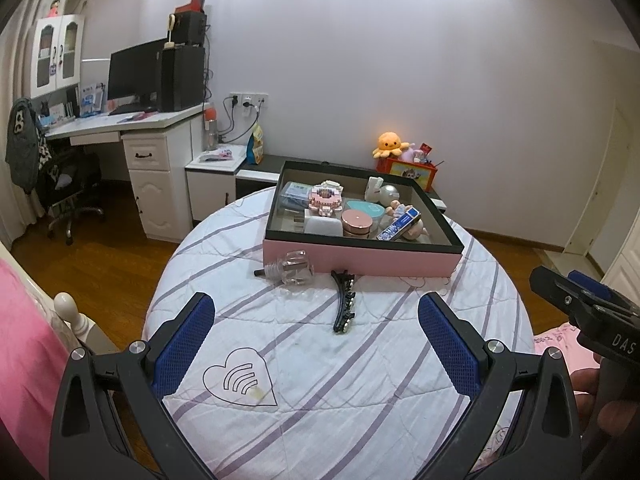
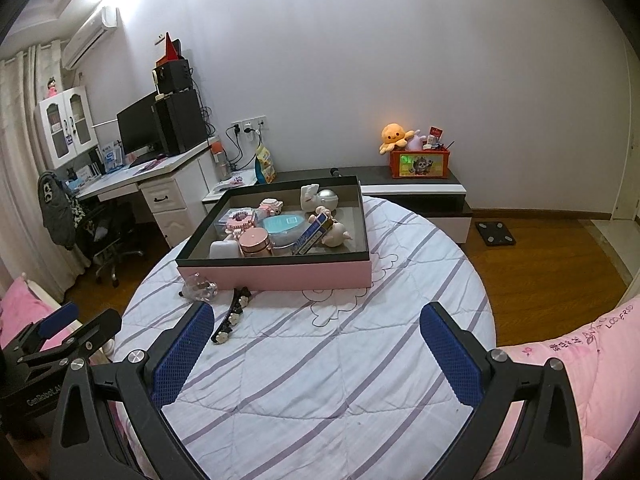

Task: Organize rigid objects
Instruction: 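Withdraw both tools and move toward the hair clip and glass bottle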

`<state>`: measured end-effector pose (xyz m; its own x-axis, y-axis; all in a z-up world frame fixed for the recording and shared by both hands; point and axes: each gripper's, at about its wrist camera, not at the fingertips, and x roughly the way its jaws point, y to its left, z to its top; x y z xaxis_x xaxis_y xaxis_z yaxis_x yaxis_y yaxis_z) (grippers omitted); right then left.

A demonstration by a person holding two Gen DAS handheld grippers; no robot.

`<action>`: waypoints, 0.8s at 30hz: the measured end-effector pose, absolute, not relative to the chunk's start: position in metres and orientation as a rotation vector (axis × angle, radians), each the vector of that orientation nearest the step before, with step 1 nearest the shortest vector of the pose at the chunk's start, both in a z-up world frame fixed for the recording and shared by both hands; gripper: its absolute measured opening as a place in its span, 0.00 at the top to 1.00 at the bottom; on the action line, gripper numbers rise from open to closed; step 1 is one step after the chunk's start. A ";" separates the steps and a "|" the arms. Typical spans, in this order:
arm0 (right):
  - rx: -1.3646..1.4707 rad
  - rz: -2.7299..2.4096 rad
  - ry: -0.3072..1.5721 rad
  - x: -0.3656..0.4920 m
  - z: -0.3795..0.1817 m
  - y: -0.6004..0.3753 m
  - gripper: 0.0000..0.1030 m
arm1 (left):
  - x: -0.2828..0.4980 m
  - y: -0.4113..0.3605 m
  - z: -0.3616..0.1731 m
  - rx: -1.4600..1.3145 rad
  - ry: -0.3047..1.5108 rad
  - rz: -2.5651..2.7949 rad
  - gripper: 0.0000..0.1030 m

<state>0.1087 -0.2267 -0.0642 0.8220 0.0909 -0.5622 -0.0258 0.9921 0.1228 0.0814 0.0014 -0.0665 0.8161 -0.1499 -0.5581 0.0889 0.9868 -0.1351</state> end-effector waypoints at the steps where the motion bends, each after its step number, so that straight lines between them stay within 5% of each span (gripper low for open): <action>1: 0.112 0.062 0.604 0.108 -0.064 -0.226 0.00 | 0.081 0.002 -0.067 -0.105 0.604 -0.127 0.00; 24: 0.083 0.109 0.725 0.148 -0.098 -0.202 0.00 | 0.107 0.023 -0.089 -0.118 0.660 -0.086 0.00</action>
<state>0.1478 -0.2022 -0.0981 0.7432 0.1279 -0.6567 -0.0706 0.9911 0.1130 0.1074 0.0227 -0.0888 0.7871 -0.1166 -0.6057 0.0419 0.9898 -0.1360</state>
